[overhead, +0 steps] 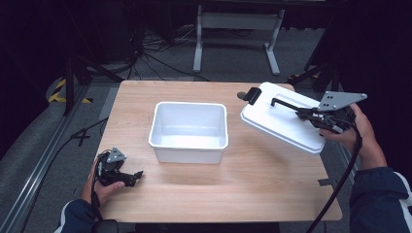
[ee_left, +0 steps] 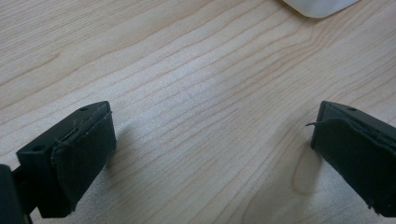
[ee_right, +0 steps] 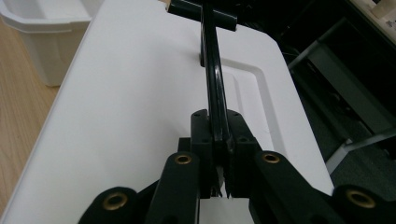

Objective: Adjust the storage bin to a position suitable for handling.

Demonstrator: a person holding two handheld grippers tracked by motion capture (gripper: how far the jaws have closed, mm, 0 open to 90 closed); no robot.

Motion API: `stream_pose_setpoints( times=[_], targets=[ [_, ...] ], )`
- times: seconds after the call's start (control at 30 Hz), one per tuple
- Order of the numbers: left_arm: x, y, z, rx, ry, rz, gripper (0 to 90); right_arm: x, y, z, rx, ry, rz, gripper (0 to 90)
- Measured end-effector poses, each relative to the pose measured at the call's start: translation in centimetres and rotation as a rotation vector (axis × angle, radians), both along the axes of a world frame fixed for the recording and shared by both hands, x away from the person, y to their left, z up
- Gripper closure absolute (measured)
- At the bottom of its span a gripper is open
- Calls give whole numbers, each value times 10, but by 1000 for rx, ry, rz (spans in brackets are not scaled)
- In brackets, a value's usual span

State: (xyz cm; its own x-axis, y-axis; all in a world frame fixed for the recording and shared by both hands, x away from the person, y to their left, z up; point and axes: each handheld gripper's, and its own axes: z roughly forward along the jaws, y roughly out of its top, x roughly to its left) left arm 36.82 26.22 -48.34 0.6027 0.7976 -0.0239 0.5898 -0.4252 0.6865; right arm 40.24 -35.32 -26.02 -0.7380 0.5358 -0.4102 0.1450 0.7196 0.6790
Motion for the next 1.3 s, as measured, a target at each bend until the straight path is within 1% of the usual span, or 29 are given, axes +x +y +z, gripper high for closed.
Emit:
stream_pose_setpoints(
  times=[0.07,0.1,0.13,0.17,0.23,0.27,0.3,0.33,0.37,0.43,0.5,0.6,0.7,0.77,0.8,0.83,0.87,0.9,0.93,0.97,1.03,1.3],
  targets=[
    [0,0,0,0,0,0,3,0,-4,-7,-4,13,-12,846],
    [0,0,0,0,0,0,4,1,-6,-12,-4,26,-13,846],
    [0,0,0,0,0,0,4,1,-6,-12,-4,26,-13,846],
    [0,0,0,0,0,0,3,2,-7,-19,-9,38,-15,845],
    [0,0,0,-1,0,0,3,4,-7,-27,-12,51,-18,845],
    [0,0,0,0,0,0,3,4,-7,-27,-12,51,-18,845],
    [0,0,0,0,0,0,3,6,-7,-35,-9,69,-19,846],
    [0,0,0,0,0,0,3,6,-7,-35,-9,69,-19,846],
    [0,0,0,0,0,0,3,8,-6,-40,-9,78,-19,845],
    [0,0,0,0,0,0,3,10,-5,-50,-11,101,-16,845],
    [0,0,0,0,0,0,3,15,-2,-66,-20,132,-12,845],
    [0,0,0,0,0,0,4,19,1,-79,-23,169,-3,846],
    [0,0,0,-2,-1,0,4,23,5,-93,-38,203,2,846],
    [0,0,0,-2,-1,0,4,24,6,-99,-37,222,9,845],
    [0,0,0,-2,-1,0,3,24,6,-99,-37,222,9,845],
    [0,0,0,-2,-2,0,4,25,7,-106,-40,243,13,845],
    [0,0,0,-2,-3,-2,3,26,8,-109,-44,251,15,845],
    [0,0,0,-2,-3,-2,4,26,8,-109,-44,251,15,845],
    [0,0,0,-2,-2,0,4,26,9,-112,-56,252,16,845],
    [0,0,0,-3,-1,0,4,26,9,-116,-54,257,15,845],
    [0,0,0,-2,-1,0,4,27,9,-118,-44,262,20,845],
    [0,0,0,-2,-1,-1,4,28,5,-128,-49,286,-1,844]
  ],
)
